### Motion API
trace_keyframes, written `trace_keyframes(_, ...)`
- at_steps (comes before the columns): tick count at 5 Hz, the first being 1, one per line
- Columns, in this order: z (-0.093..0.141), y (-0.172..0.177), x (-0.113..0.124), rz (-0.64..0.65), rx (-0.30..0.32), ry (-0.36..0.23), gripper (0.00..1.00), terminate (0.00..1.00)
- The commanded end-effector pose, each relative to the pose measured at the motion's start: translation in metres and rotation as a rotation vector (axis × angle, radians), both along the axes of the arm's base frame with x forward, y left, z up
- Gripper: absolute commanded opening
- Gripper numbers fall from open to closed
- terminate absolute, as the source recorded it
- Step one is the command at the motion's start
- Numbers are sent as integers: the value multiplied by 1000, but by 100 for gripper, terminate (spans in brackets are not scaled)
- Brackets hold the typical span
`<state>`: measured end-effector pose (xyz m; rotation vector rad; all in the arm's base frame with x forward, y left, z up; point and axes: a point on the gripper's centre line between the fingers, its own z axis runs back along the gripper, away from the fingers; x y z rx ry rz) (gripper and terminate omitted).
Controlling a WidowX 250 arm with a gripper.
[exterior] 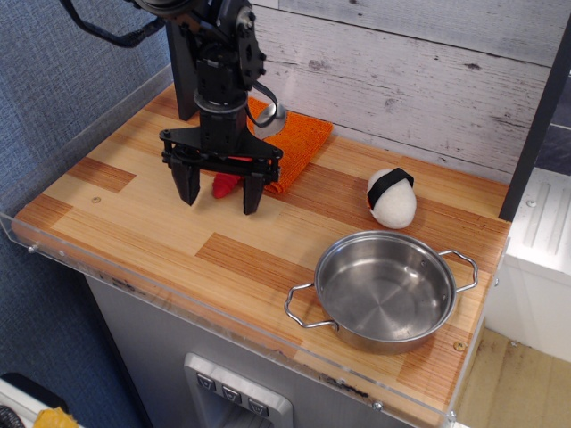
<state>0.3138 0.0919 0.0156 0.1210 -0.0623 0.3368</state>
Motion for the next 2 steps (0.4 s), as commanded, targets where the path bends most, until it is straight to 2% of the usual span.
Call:
trace_keyframes(1,9,9,25,-125,-12,7,100,0)
trace_keyframes(2,-1,14,29,-147,-41,46,100,0)
